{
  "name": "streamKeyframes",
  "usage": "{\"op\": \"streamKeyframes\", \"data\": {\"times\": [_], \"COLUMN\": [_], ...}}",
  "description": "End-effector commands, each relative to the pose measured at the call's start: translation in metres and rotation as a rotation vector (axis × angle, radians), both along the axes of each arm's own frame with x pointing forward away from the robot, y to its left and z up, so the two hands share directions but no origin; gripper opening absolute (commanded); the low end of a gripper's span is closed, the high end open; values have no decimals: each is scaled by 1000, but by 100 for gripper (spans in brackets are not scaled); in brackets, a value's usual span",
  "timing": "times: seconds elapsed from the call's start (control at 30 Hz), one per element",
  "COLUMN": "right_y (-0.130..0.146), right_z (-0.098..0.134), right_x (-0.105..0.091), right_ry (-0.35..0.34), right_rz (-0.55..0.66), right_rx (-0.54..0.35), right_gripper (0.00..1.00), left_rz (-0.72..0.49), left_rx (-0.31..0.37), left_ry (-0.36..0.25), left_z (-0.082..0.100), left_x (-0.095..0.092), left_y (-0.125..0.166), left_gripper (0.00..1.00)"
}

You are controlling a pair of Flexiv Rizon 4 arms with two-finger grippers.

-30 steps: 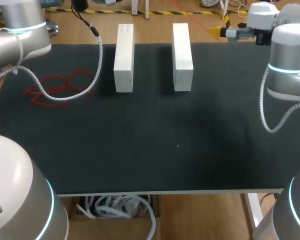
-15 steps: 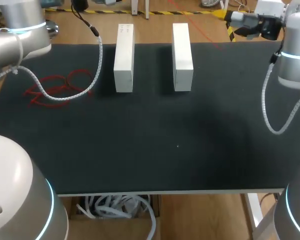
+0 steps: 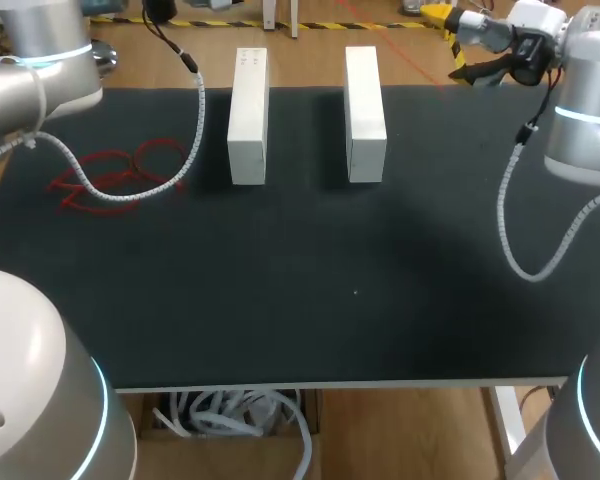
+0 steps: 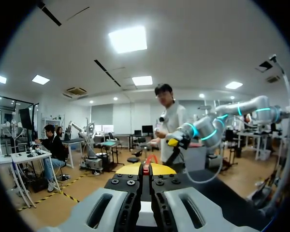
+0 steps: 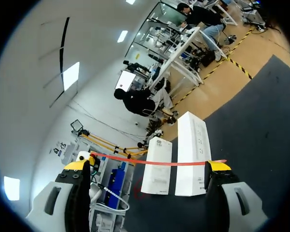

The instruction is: Grab the tape and strap the tape.

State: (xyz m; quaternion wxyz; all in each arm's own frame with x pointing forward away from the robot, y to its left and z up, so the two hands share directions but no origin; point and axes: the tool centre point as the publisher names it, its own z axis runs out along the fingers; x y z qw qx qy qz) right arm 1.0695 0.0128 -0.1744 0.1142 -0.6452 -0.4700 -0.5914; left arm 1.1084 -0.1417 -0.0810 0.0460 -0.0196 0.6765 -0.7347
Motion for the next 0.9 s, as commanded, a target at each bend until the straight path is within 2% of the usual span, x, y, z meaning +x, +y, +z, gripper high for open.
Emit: {"op": "streamKeyframes", "data": {"times": [0.03,0.07,0.13,0.23,0.3,0.33,0.37,0.43,0.63,0.9], "right_y": [11,16,25,37,41,42,42,42,31,19], "right_z": [5,7,9,14,17,18,20,16,5,2], "right_x": [-4,-5,-9,-16,-19,-19,-19,-17,-5,6], "right_ry": [85,106,224,326,425,406,378,434,402,229], "right_rz": [-60,-81,-147,-215,-297,-301,-334,-372,-412,-467], "right_rx": [141,149,227,337,418,410,447,462,531,512], "right_gripper": [100,100,100,100,100,100,100,100,100,100], "left_rz": [3,3,3,3,3,3,3,3,3,3], "left_rx": [-1,-1,-1,-1,-1,-1,-1,-1,-1,-1], "left_ry": [0,0,0,0,0,0,0,0,0,0], "left_z": [0,0,0,0,0,0,0,0,0,0], "left_x": [-1,-1,-1,-1,-1,-1,-1,-1,-1,-1], "left_y": [0,0,0,0,0,0,0,0,0,0], "left_gripper": [0,0,0,0,0,0,0,0,0,0]}}
